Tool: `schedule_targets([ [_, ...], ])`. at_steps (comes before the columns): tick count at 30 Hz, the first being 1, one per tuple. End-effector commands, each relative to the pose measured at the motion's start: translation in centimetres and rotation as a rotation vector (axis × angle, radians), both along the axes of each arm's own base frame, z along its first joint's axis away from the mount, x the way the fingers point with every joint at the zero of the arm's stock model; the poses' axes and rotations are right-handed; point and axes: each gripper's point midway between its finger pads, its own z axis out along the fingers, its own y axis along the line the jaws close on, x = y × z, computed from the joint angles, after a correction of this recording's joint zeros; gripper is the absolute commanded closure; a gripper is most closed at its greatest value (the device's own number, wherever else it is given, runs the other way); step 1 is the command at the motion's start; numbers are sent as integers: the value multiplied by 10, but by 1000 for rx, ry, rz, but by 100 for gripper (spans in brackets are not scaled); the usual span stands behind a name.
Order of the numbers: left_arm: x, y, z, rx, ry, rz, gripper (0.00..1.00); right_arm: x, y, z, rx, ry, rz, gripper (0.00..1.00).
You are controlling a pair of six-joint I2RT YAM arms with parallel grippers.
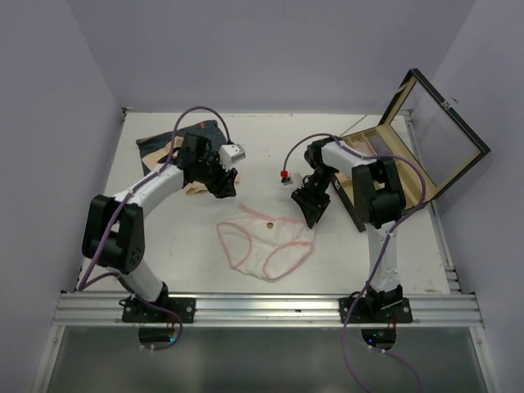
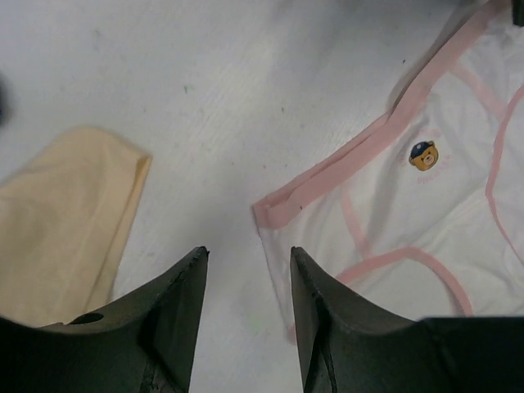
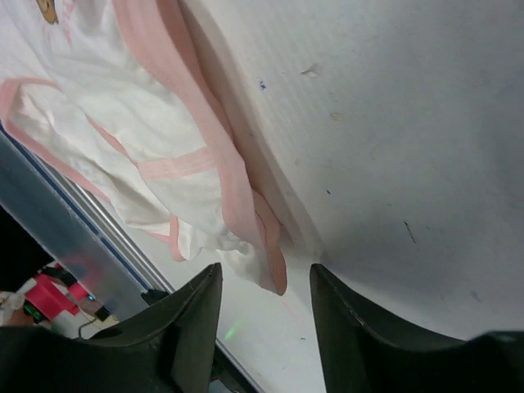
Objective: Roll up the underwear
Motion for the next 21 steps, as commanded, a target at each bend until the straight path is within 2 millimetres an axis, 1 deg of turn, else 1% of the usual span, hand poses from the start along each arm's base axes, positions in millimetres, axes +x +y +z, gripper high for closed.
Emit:
schedule_targets([
  [1,-15,-3,-21,-28,170,14,51,14,-3,27,-59,-68,-80,48],
  [5,-11,-4,-38,-35,213,36,52,1,4,34,-67,-12,-205,48],
  [7,-9,-8,-50,-49,245,36,51,-12,2,26,-107,40,-252,49],
  [8,-8,-10,-48,-57,247,37,51,-12,2,25,-109,43,-252,50],
  [9,-7,-11,-52,-61,257,38,51,-17,1,23,-110,63,-260,50],
  [10,-8,-12,-60,-61,284,37,52,-19,1,22,-117,75,-278,51],
  [11,-6,-13,-61,-67,292,38,52,-21,1,21,-120,82,-283,51],
  [12,-4,-14,-68,-67,302,43,53,-24,1,19,-129,97,-305,52],
  [14,-1,-14,-71,-83,316,53,56,-25,1,17,-134,106,-333,53],
  [15,-2,-15,-77,-84,337,54,58,-27,2,14,-134,115,-346,54],
  [17,-1,-16,-82,-91,358,63,63,-28,4,11,-141,137,-381,55],
  [18,-3,-16,-87,-89,374,65,66,-27,5,7,-147,148,-399,58],
  [20,-6,-16,-89,-90,387,65,70,-22,3,2,-156,137,-405,61],
  [21,-7,-16,-90,-91,392,63,75,-18,3,-2,-160,126,-407,64],
])
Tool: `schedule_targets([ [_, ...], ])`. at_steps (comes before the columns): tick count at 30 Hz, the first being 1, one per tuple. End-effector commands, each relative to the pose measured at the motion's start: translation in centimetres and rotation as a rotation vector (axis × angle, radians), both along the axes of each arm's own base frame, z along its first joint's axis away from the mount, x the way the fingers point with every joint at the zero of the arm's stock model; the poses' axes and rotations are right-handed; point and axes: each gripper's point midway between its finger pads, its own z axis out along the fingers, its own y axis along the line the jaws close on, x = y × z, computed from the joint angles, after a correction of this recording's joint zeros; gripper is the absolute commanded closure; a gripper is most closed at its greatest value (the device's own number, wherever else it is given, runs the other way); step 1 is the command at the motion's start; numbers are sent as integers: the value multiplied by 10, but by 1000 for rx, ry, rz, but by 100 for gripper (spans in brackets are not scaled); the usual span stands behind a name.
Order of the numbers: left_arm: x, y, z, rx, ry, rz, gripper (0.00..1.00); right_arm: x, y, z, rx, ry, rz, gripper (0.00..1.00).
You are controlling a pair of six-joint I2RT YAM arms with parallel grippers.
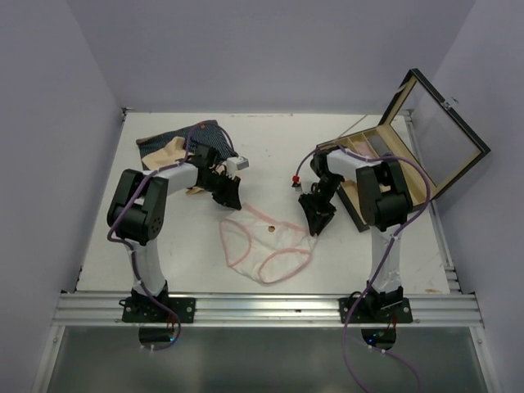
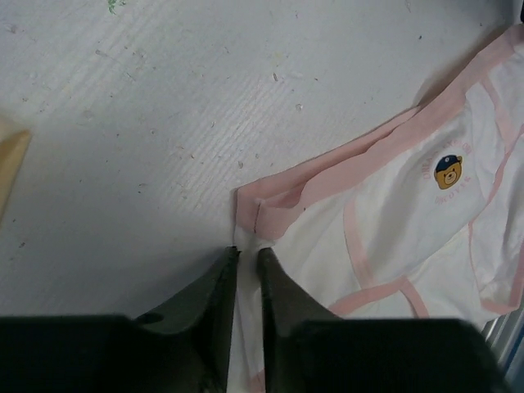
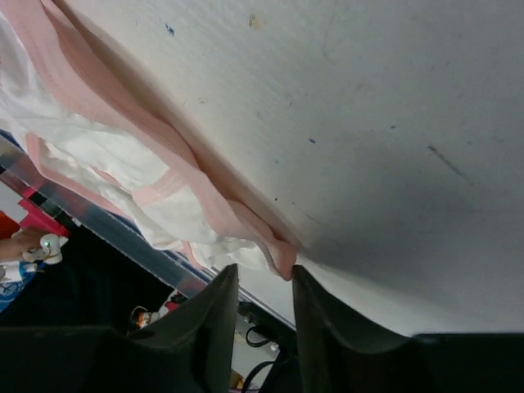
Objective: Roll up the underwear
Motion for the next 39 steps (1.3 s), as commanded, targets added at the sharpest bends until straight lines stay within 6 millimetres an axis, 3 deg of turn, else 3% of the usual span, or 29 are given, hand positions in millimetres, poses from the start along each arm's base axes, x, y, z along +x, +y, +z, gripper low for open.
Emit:
schedule_targets([
  [1,5,-4,1,-32,5,5,79,16,7,-3,4,-40,-64,71],
  [2,3,-4,5,-35,1,4,90,24,9,-1,15,-59,-66,77],
  [4,0,2,8,-32,-1,15,100,32,14,-2,44,-75,-48,90],
  [6,6,9,22,-32,-51,43,100,52,20,4,81,-134,-17,100],
  [7,12,22,22,-4,-71,83,100,59,21,3,88,-147,-9,100],
  [8,19,29,36,1,-126,100,100,74,27,9,106,-192,-2,100],
  [10,34,49,45,54,-216,129,100,79,31,17,143,-203,21,100],
  [11,39,53,60,65,-278,128,100,85,34,21,160,-230,29,100],
  [13,46,58,73,91,-367,103,93,89,38,35,217,-295,61,100],
  [14,47,59,84,92,-404,97,76,91,40,37,227,-324,74,100],
  [15,48,58,90,93,-426,88,70,94,36,38,216,-354,102,81],
  [16,49,60,94,108,-456,75,65,97,34,39,197,-372,115,69],
  [18,50,57,104,145,-521,69,60,111,24,45,136,-449,109,58],
  [22,46,48,101,129,-495,127,56,123,15,68,92,-618,62,61],
  [24,46,44,86,159,-445,151,54,116,17,77,106,-684,39,67],
  [27,41,39,62,181,-358,179,54,93,32,78,107,-743,118,68],
  [28,39,40,52,189,-325,181,54,78,40,69,91,-736,176,67],
  [31,37,43,43,210,-311,195,53,57,53,56,76,-745,274,62],
  [37,27,63,28,307,-313,218,52,41,49,25,-26,-776,403,58],
  [39,21,65,22,317,-289,224,51,44,52,23,-38,-804,421,58],
])
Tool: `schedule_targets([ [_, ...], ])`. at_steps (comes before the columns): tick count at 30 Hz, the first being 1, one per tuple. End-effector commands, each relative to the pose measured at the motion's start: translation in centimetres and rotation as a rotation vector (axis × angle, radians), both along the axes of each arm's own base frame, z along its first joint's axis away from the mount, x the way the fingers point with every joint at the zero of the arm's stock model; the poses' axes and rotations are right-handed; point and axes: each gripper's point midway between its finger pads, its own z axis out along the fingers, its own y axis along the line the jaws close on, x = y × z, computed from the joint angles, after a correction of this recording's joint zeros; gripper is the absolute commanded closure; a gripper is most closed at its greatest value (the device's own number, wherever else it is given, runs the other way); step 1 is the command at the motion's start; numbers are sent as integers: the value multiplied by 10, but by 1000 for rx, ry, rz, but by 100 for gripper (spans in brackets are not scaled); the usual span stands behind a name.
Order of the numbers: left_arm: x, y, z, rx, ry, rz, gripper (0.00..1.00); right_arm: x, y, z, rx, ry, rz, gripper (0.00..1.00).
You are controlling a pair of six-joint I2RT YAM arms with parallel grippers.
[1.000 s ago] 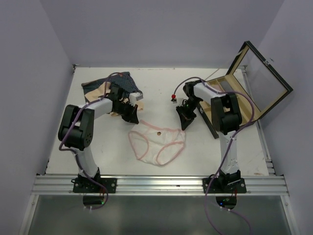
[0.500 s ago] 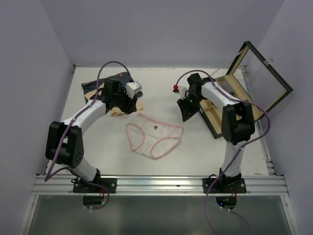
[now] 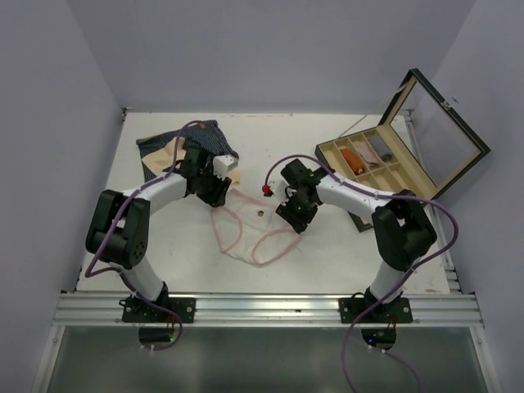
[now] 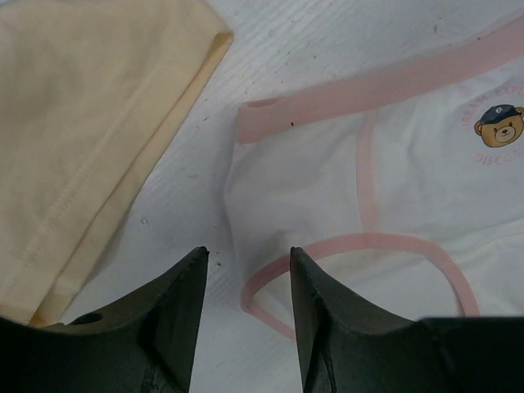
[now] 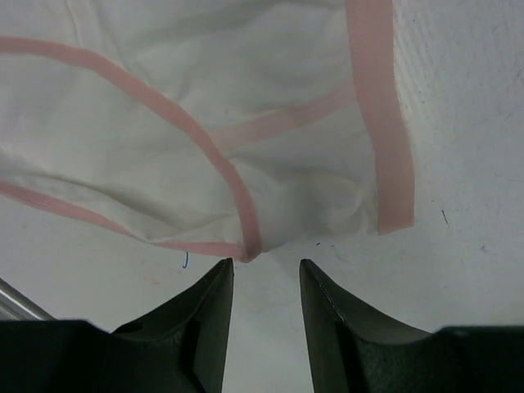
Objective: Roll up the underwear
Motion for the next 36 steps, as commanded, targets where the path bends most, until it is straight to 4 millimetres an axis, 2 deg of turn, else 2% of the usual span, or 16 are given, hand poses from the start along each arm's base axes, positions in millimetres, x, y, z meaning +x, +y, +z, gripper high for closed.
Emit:
schedule_targets([
  [1,1,5,1,19,-20,42,51,24,3,0,-37,-134,19,58],
  [6,-8,9,-9,38,6,51,48,29,11,-2,-73,-205,52,58],
  [10,-8,10,-10,43,4,54,46,20,19,-11,-90,-177,77,58],
  [13,-7,11,-9,46,-4,55,45,12,19,-16,-118,-157,83,58],
  [16,-9,11,-8,45,-8,52,44,12,15,-12,-145,-187,88,58],
  [21,-14,13,-13,51,0,55,43,21,6,-6,-197,-295,86,57],
  [25,-16,14,-18,54,11,60,41,16,1,-17,-240,-298,104,57],
  [27,-16,15,-20,55,17,66,41,12,0,-21,-240,-288,100,60],
  [28,-16,18,-24,71,25,82,39,14,-3,-24,-258,-316,98,72],
  [30,-17,23,-30,103,34,98,39,17,-3,-19,-262,-343,91,80],
  [31,-17,25,-32,115,38,102,38,20,-3,-16,-269,-364,88,89],
  [34,-20,30,-38,139,50,115,36,23,-2,-5,-278,-412,94,100],
  [36,-23,33,-43,162,63,120,36,21,0,-1,-279,-430,100,100],
])
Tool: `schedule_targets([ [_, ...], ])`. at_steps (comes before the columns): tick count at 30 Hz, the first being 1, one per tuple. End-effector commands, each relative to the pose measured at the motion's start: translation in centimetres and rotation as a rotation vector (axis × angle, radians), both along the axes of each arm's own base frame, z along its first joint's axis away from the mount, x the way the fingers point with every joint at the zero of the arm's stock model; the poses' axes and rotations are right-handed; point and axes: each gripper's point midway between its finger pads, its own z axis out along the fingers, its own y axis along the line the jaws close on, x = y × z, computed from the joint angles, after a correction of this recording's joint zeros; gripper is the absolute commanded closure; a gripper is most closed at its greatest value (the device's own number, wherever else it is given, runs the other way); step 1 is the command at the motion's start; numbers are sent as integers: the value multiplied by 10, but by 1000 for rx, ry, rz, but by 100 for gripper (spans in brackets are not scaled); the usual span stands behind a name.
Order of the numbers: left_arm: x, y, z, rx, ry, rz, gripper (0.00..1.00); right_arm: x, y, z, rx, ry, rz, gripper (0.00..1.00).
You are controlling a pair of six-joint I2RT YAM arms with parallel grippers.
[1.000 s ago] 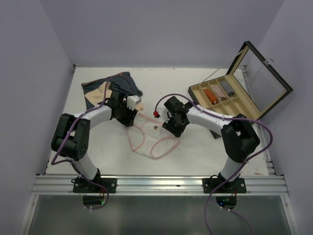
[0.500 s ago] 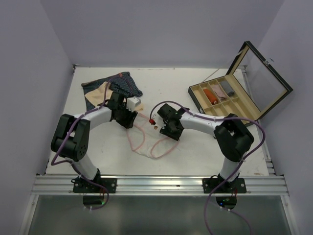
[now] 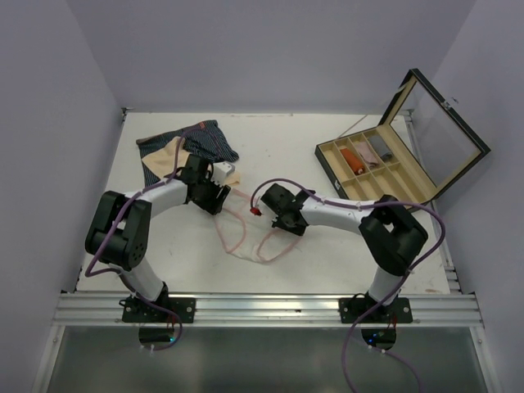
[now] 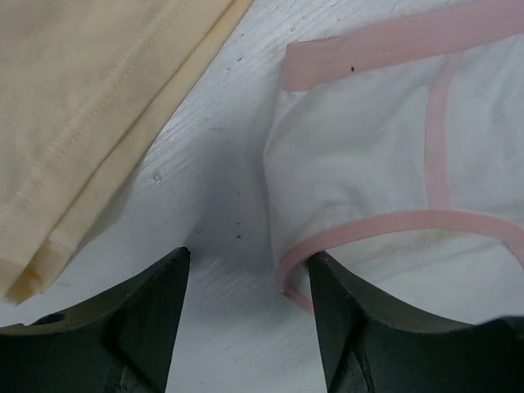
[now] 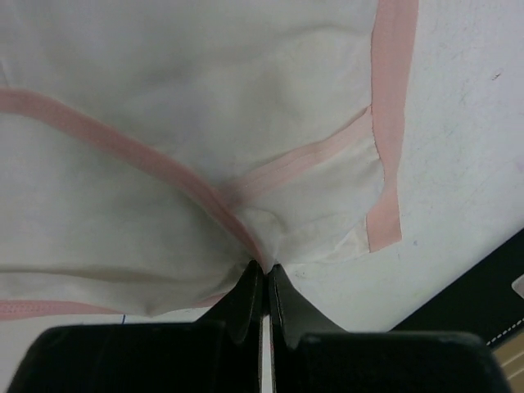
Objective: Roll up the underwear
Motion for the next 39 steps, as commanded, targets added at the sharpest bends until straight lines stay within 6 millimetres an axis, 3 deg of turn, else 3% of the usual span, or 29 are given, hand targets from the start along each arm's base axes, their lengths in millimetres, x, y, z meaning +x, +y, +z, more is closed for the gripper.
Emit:
schedule_targets([
  [1,-10,10,-19,58,47,40,36,10,4,27,19,-119,4,100],
  [10,-19,23,-22,119,52,36,34,-5,-7,33,-91,-208,84,100],
  [15,-20,24,-24,125,62,40,34,-20,-28,3,-207,-172,103,100],
  [21,-20,24,-24,129,68,36,33,-20,-24,-13,-226,-138,109,100],
  [23,-20,24,-23,128,66,30,33,-24,-22,-15,-214,-113,114,89],
  [26,-20,20,-17,106,52,11,33,-28,-13,-6,-164,-85,114,69],
  [27,-18,18,-11,92,32,5,32,-24,-7,6,-123,-108,111,59],
  [33,-16,-1,22,-15,-31,-52,28,-21,31,57,111,-143,132,46],
  [36,-17,-12,44,-78,-71,-84,27,-27,36,62,153,-111,138,44],
  [38,-22,-19,55,-126,-81,-102,19,-33,40,64,186,-83,155,42],
  [39,-25,-21,65,-147,-93,-107,7,-35,44,69,211,-76,164,41],
])
